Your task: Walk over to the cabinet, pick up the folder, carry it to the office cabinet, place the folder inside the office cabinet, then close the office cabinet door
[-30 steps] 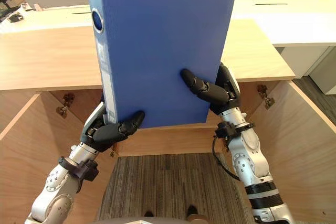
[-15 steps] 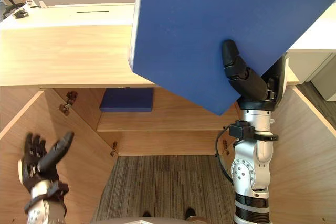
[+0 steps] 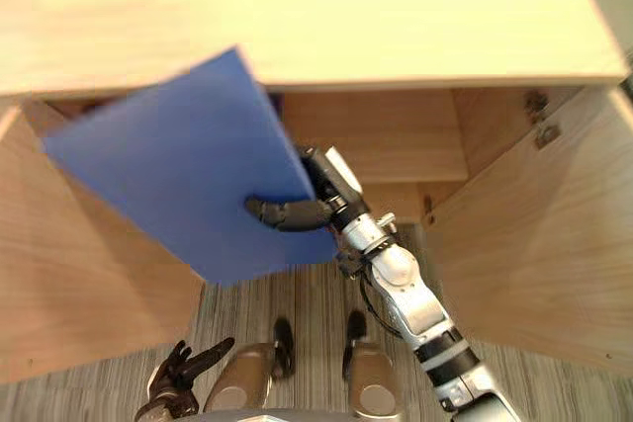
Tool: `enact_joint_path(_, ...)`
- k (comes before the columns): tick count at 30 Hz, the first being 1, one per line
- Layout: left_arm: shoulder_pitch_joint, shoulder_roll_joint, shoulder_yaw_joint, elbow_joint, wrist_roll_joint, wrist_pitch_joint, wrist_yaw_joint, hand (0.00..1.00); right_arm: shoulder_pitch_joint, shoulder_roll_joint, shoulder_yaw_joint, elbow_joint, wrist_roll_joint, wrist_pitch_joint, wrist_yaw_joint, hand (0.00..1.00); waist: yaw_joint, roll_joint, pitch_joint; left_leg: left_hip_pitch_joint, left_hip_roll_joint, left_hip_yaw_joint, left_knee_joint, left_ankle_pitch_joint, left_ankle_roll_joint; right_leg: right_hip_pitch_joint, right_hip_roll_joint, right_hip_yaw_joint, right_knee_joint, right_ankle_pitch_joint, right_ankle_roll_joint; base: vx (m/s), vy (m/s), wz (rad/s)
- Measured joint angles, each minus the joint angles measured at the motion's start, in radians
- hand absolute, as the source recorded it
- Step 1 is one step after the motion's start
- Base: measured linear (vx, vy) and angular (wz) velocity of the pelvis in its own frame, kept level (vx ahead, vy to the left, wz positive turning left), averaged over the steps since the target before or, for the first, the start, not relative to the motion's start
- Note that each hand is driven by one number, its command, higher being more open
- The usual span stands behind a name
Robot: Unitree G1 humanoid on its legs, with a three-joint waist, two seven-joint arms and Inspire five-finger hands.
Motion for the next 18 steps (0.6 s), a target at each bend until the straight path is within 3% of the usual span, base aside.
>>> enact_joint_path(2,-0.043,0.023,-0.033,-0.001,0.027,-0.001,0.011,1.00,-0.035,-0.021,-0.001,0.051,-0.072,0.020,-0.021,0.00,0.003,0.018,0.049,-0.081,0.004,-0.008,0.079,-0.017,0.009,-0.084,-0.010,-0.002,0.099,-0.030,-0.003,-0.13,-0.010,0.09)
enact_joint_path(7,-0.110,0.031,-0.077,-0.063,0.031,-0.012,0.024,1.00,-0.105,0.013,-0.083,0.082,-0.039,0.052,-0.095,0.00,0.009,0.031,0.069,-0.298,0.015,-0.034,0.259,-0.065,0.011,-0.300,-0.031,-0.015,0.299,-0.102,-0.015,-0.10,-0.026,0.13)
enact_joint_path(11,-0.116,0.020,-0.075,-0.127,-0.004,-0.021,0.029,1.00,-0.214,0.074,-0.181,0.082,0.150,0.050,-0.156,0.00,0.018,0.032,0.071,-0.425,0.033,-0.045,0.382,-0.102,0.008,-0.425,-0.039,-0.020,0.428,-0.149,-0.025,-0.11,-0.030,0.06)
enact_joint_path(13,-0.147,0.013,-0.074,-0.162,-0.026,-0.023,0.030,1.00,-0.332,0.087,-0.274,0.084,0.322,0.046,-0.204,0.00,0.038,0.034,0.074,-0.522,0.041,-0.058,0.444,-0.108,0.006,-0.515,-0.039,-0.026,0.489,-0.160,-0.033,-0.12,-0.027,0.06)
enact_joint_path(18,-0.167,-0.025,-0.076,-0.233,-0.093,-0.029,0.052,1.00,-0.538,0.086,-0.434,0.165,0.578,0.000,-0.304,0.00,0.064,0.034,0.093,-0.612,0.051,-0.076,0.502,-0.109,0.005,-0.597,-0.040,-0.035,0.542,-0.166,-0.040,-0.09,-0.034,0.04)
